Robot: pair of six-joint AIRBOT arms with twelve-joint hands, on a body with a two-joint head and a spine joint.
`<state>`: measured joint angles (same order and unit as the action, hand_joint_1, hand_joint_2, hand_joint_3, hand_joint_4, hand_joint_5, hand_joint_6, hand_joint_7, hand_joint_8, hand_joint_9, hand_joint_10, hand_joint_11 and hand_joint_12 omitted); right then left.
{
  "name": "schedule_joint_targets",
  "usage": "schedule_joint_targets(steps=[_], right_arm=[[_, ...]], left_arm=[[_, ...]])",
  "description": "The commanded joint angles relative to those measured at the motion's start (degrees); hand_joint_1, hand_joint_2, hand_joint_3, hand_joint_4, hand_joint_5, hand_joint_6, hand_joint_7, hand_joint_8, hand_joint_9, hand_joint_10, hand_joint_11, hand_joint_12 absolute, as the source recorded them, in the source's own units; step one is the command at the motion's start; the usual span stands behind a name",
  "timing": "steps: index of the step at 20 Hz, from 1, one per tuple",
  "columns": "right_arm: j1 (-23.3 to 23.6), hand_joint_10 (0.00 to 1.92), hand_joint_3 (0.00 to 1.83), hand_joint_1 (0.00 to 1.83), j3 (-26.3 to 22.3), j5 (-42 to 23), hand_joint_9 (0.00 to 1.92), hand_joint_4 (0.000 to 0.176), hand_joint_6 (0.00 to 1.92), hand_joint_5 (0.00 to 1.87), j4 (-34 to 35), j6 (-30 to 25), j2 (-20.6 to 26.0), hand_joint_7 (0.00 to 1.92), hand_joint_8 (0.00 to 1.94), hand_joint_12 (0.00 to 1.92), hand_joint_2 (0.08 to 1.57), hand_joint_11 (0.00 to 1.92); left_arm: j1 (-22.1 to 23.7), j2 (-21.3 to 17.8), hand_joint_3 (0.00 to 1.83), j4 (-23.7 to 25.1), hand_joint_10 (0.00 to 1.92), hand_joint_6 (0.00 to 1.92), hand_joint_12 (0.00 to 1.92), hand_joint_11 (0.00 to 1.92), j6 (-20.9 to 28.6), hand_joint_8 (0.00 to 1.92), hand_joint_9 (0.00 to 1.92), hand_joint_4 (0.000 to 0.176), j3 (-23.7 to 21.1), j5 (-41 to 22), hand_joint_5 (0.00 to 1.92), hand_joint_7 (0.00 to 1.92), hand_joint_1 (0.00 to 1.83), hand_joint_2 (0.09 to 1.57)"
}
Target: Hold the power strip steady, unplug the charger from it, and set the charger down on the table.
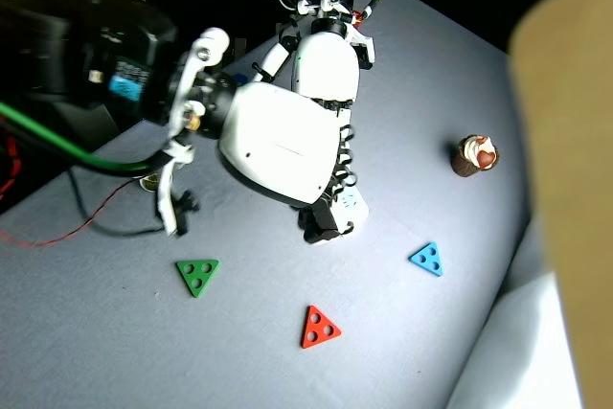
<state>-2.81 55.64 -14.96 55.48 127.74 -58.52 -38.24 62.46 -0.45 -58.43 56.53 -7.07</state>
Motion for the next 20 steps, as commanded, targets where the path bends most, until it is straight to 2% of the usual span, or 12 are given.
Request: schedule_joint_targets(steps=[1,3,7,10,11,12,13,14,15,18,19,20], right_arm=[[0.2,0.0,0.0,1.25,-0.2,-0.2,1.23,0.033,0.8,1.09,-4.3,0.2,0.9,1.21,0.59,0.84,1.05,0.81],[-1.4,0.0,0.0,1.25,0.1,2.1,1.23,0.033,0.8,1.09,-10.1,0.3,1.2,1.21,0.59,0.84,1.05,0.81],[-3.8,0.0,0.0,1.25,1.3,3.8,1.24,0.036,0.75,1.12,-12.2,0.4,0.2,1.23,0.55,0.88,1.04,0.84],[-4.8,0.0,0.0,1.24,2.0,3.2,1.21,0.01,0.9,1.02,-12.7,0.4,-1.5,1.19,0.66,0.91,1.07,0.79],[-5.1,0.0,0.0,1.24,2.0,2.8,1.19,0.022,0.93,1.02,-12.9,0.4,-1.9,1.17,0.64,0.91,1.07,0.78],[-5.3,0.0,0.0,1.19,2.0,2.5,1.1,0.0,0.84,1.06,-13.1,0.4,-2.3,1.05,0.25,0.88,1.07,0.71],[-5.4,0.0,0.0,1.16,2.0,2.3,1.04,0.0,0.84,1.06,-13.4,0.4,-2.6,1.03,0.08,0.87,1.07,0.65],[-5.6,0.0,0.0,1.12,1.9,1.8,0.96,0.0,0.31,0.88,-13.5,0.4,-2.9,0.97,0.02,0.83,1.0,0.54],[-5.7,0.0,0.0,1.1,1.8,1.7,0.9,0.0,0.09,0.79,-13.5,0.4,-3.1,0.89,0.0,0.8,0.96,0.52],[-5.7,0.0,0.0,1.06,0.1,1.5,0.72,0.0,0.01,0.69,-12.1,0.4,-2.7,0.74,0.0,0.75,0.93,0.41],[-5.7,0.0,0.0,1.03,-0.7,1.8,0.62,0.0,0.0,0.62,-11.8,0.4,-2.5,0.63,0.0,0.73,0.93,0.35],[-5.7,0.0,0.0,1.03,-1.3,2.2,0.62,0.0,0.0,0.62,-11.1,0.4,-2.2,0.63,0.0,0.73,0.93,0.35]], left_arm=[[0.1,0.4,0.01,-0.1,0.01,0.0,0.31,0.01,0.2,0.01,0.16,0.0,0.2,-0.8,0.18,0.2,0.07,1.1],[0.1,0.4,0.01,-0.1,0.01,0.0,0.31,0.01,0.2,0.01,0.16,0.0,0.2,-0.8,0.18,0.2,0.07,1.1],[0.2,0.3,0.0,-0.1,0.0,0.0,0.33,0.02,0.1,0.01,0.17,0.0,0.2,-0.8,0.2,0.22,0.07,1.1],[0.2,0.3,0.0,-0.1,0.0,0.0,0.34,0.01,0.1,0.0,0.17,0.0,0.2,-0.8,0.19,0.21,0.07,1.09],[0.2,0.3,0.0,-0.1,0.01,0.01,0.34,0.02,0.1,0.01,0.18,0.0,0.2,-0.8,0.2,0.22,0.08,1.09],[0.2,0.3,0.0,-0.1,0.0,0.0,0.34,0.01,0.1,0.0,0.17,0.0,0.2,-0.8,0.2,0.22,0.09,1.09],[0.2,0.3,0.0,-0.1,0.0,0.0,0.34,0.0,0.1,0.0,0.16,0.0,0.2,-0.8,0.19,0.21,0.09,1.09],[0.3,0.3,0.0,-0.1,0.0,0.0,0.34,0.0,0.0,0.0,0.16,0.0,0.2,-0.8,0.19,0.2,0.09,1.09],[0.3,0.3,0.0,-0.1,0.0,0.0,0.34,0.01,0.0,0.0,0.16,0.0,0.2,-0.8,0.19,0.21,0.08,1.09],[0.4,0.3,0.0,-0.1,0.01,0.01,0.35,0.02,0.0,0.01,0.18,0.0,0.2,-0.8,0.21,0.23,0.08,1.09],[0.4,0.3,0.0,-0.1,0.0,0.0,0.35,0.01,0.0,0.0,0.17,0.0,0.2,-0.8,0.2,0.22,0.08,1.09],[0.4,0.3,0.0,-0.1,0.0,0.0,0.35,0.01,0.0,0.0,0.17,0.0,0.1,-0.8,0.2,0.22,0.08,1.09]])
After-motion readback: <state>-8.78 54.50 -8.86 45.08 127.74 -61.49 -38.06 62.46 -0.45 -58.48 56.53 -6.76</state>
